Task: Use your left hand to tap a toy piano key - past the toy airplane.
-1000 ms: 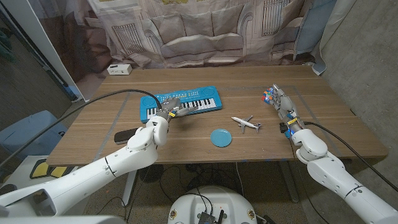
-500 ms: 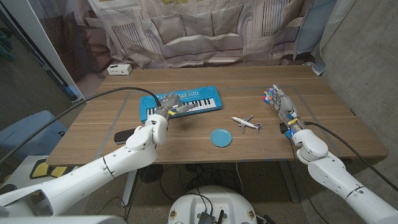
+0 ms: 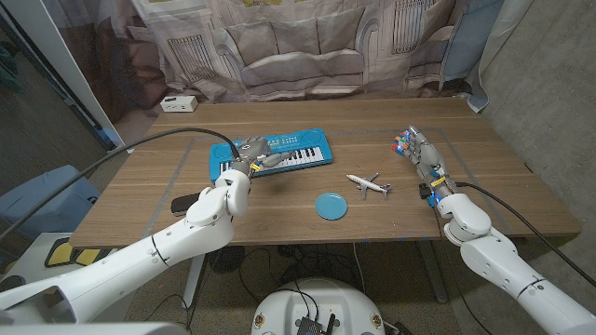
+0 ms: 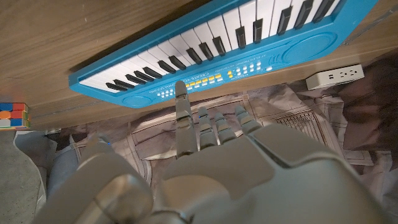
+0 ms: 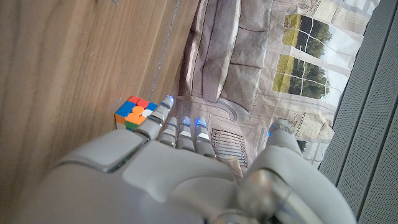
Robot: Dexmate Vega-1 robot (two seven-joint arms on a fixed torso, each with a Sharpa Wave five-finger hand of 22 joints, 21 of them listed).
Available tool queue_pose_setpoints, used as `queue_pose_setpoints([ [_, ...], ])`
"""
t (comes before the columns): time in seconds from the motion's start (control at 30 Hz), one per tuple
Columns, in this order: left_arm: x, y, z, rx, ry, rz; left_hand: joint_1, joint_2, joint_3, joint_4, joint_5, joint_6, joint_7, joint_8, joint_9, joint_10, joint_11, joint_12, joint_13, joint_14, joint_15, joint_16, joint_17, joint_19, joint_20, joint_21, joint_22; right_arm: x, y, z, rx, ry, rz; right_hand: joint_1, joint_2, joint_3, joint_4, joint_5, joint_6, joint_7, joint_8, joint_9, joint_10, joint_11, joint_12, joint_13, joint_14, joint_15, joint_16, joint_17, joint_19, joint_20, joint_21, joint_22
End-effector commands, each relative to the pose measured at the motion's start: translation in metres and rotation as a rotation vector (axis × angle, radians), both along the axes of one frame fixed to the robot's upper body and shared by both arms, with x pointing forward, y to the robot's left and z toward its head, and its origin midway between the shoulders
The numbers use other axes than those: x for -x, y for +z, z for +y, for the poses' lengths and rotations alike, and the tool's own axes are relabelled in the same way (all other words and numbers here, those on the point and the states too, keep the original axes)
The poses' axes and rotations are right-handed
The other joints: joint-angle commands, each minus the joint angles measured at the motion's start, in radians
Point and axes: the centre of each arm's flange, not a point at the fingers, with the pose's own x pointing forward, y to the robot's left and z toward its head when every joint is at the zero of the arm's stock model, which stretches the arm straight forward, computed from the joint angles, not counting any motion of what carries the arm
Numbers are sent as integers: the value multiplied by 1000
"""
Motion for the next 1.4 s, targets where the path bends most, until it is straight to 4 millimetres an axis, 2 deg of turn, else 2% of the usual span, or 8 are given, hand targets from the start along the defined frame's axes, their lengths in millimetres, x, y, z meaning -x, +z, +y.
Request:
queue_pose_setpoints([
  [0.03,4,-1,3,27,-3,-18,7,12,-2,-7,-6,-89,-31,-5,3,17,5,8,3,13,7,2,3,3,16,2,3,0,-1,1,-2,1,-4,5,9,-2,1,-3,9,-2,-1,5,6,1,-5,1,4,-3,-2,5,8,2,-6,1],
  [0.27,4,-2,5,44,-13,-25,17,13,-5,-18,-8,-344,-79,-6,1,14,-3,-1,5,21,11,0,3,16,22,1,4,0,-2,1,-6,1,-1,7,9,-2,0,-3,8,-2,-1,5,6,2,-5,1,4,-3,-2,5,10,2,-8,1],
  [0.43,3,-3,6,63,-26,-30,21,13,-7,-24,-8,-465,-73,-3,0,2,-8,-8,6,25,10,0,3,33,19,4,3,1,-1,1,-3,-3,-5,7,10,-2,0,-3,8,-2,-1,5,6,2,-5,1,5,-2,-2,5,11,2,-8,1],
  [0.73,5,-5,9,94,-41,-51,24,15,-7,-26,-7,-473,-62,8,-1,-27,-11,-19,6,11,5,-5,3,39,14,4,3,1,-1,2,-4,-2,-4,8,10,-2,0,-3,8,-2,-1,5,8,3,-5,1,5,-3,-2,5,12,2,-10,1],
  [0.8,5,-5,10,101,-41,-56,26,16,-6,-28,-7,-469,-58,13,-1,-40,3,-24,5,8,11,-6,3,39,11,3,3,1,-1,2,1,-1,-6,8,10,-3,0,-3,9,-2,-1,5,8,4,-5,1,5,-2,-2,5,12,1,-11,1],
  [1.0,7,-4,12,117,-47,-66,28,17,-6,-29,-7,-463,-42,18,-1,-46,1,-25,5,6,14,-6,3,39,9,2,3,1,0,3,5,1,-6,8,10,-3,0,-3,9,-1,0,5,9,4,-5,2,5,-2,-2,5,13,1,-12,1],
  [1.23,11,-2,16,134,-53,-79,31,19,-5,-31,-8,-462,-25,20,-2,-47,0,-24,5,7,14,-4,3,40,-18,1,3,1,1,4,8,5,-8,8,10,-3,0,-3,8,-1,-1,5,7,4,-5,2,4,-3,-3,5,14,1,-13,1],
  [1.4,15,0,21,165,-68,-92,32,20,-5,-32,-8,-460,-19,21,-2,-45,-4,-22,5,8,13,-4,3,43,-25,2,3,2,2,5,9,7,-9,8,10,-3,0,-3,8,-2,-1,5,6,2,-6,2,4,-4,-3,5,13,-1,-14,1],
])
